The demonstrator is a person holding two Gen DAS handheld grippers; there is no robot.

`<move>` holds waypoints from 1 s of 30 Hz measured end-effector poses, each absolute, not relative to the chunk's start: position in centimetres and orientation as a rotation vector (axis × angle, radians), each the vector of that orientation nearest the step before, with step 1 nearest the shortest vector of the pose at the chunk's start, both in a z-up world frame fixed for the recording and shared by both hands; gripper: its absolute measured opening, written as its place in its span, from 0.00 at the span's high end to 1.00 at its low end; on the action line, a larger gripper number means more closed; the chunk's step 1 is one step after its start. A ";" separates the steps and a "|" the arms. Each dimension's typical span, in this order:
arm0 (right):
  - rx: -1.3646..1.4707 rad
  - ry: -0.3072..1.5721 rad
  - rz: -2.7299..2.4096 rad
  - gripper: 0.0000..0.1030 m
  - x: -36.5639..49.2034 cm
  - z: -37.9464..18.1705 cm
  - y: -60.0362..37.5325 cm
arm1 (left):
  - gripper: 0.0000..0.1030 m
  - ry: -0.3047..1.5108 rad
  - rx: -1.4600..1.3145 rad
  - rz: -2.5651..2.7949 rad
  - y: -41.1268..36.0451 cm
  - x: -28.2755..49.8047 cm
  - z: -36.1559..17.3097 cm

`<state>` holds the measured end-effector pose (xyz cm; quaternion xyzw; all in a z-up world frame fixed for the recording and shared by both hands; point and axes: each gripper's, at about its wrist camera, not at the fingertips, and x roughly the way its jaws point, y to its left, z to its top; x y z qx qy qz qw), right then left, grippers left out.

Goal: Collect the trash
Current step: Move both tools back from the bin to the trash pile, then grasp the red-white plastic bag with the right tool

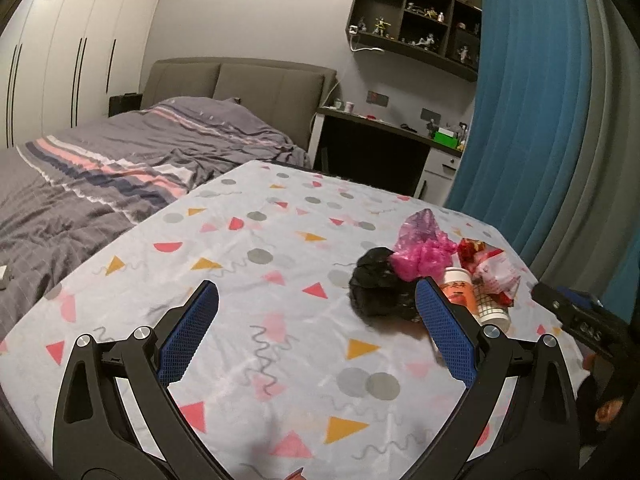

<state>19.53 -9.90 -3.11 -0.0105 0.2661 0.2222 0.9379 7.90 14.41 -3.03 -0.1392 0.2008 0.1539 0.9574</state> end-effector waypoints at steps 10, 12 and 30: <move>-0.036 0.585 0.459 0.51 22.4 -4.1 -7.1 | 0.06 0.403 -0.298 0.304 16.5 7.8 -3.4; -0.033 0.595 0.463 0.56 22.6 -4.3 -7.0 | 0.06 0.404 -0.303 0.300 16.5 7.8 -3.5; 0.009 0.526 0.504 0.95 21.3 -2.6 -9.4 | 0.06 0.454 -0.272 0.132 10.7 10.2 -4.0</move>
